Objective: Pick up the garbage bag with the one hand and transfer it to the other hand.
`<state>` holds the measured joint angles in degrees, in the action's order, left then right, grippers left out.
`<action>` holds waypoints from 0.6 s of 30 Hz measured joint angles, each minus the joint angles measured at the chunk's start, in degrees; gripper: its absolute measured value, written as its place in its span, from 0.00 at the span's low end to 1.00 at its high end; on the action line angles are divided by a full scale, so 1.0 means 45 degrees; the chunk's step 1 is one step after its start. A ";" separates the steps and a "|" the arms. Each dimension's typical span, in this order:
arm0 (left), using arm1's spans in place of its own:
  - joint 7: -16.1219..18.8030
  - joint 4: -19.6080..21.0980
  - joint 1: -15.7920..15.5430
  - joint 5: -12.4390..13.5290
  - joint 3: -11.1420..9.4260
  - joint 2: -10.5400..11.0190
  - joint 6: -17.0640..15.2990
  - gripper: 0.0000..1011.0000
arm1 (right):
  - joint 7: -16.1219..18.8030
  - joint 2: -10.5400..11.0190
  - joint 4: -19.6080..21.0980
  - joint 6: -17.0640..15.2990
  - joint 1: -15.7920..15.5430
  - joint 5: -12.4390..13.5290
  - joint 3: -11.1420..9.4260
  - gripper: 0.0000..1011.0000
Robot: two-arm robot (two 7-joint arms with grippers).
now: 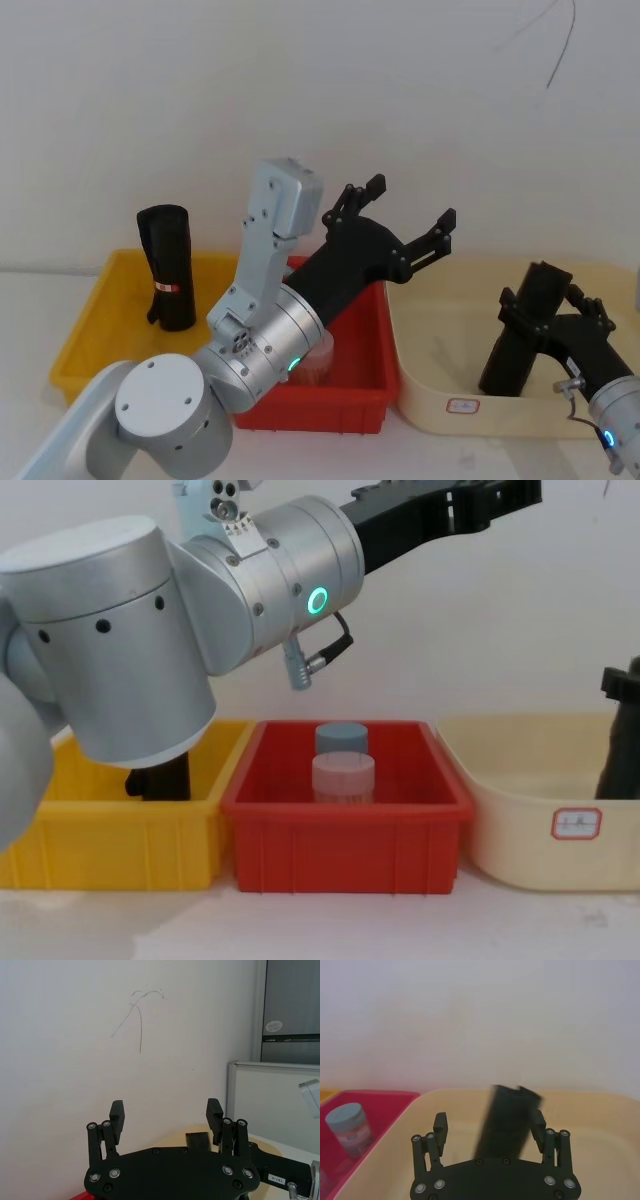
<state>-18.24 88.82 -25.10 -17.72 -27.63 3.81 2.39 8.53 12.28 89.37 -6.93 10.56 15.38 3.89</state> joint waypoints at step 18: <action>0.0001 0.0000 0.0000 0.0001 -0.0001 0.0000 0.0000 0.99 | 0.0638 0.0154 0.1623 0.0497 -0.0268 0.0032 0.0418 0.99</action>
<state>-18.24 88.82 -25.10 -17.72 -27.63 3.81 2.39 11.40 12.97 96.67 -4.69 9.35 15.52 5.77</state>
